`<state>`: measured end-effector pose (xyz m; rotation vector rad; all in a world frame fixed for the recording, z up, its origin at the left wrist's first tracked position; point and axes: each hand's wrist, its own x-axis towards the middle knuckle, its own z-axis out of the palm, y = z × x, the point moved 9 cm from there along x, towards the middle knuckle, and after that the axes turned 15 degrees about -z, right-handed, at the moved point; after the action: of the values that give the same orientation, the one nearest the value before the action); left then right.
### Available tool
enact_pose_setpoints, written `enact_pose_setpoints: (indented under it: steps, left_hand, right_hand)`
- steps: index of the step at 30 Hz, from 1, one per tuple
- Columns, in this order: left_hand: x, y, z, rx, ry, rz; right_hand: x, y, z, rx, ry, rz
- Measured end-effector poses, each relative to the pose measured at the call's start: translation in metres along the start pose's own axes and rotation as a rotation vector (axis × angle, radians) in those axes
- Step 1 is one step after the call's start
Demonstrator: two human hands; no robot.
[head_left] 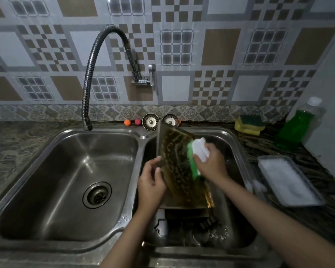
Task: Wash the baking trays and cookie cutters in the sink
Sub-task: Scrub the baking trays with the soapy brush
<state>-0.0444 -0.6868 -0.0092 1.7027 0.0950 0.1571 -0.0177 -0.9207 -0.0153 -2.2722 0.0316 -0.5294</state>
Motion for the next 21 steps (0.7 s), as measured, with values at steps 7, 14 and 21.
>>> enact_pose_setpoints:
  steps: [7,14,21]
  left_hand:
    - [0.007,-0.006,-0.001,-0.063,0.037,-0.040]
    - [-0.010,-0.001,0.013,-0.032,-0.050,-0.035]
    - [0.011,-0.013,-0.011,-0.221,0.013,-0.189]
  right_hand:
    - [-0.026,-0.069,0.023,0.127,-0.029,-0.207]
    - [0.024,-0.029,-0.009,0.017,0.058,-0.044]
    - [-0.047,-0.093,0.021,0.067,-0.084,-0.332]
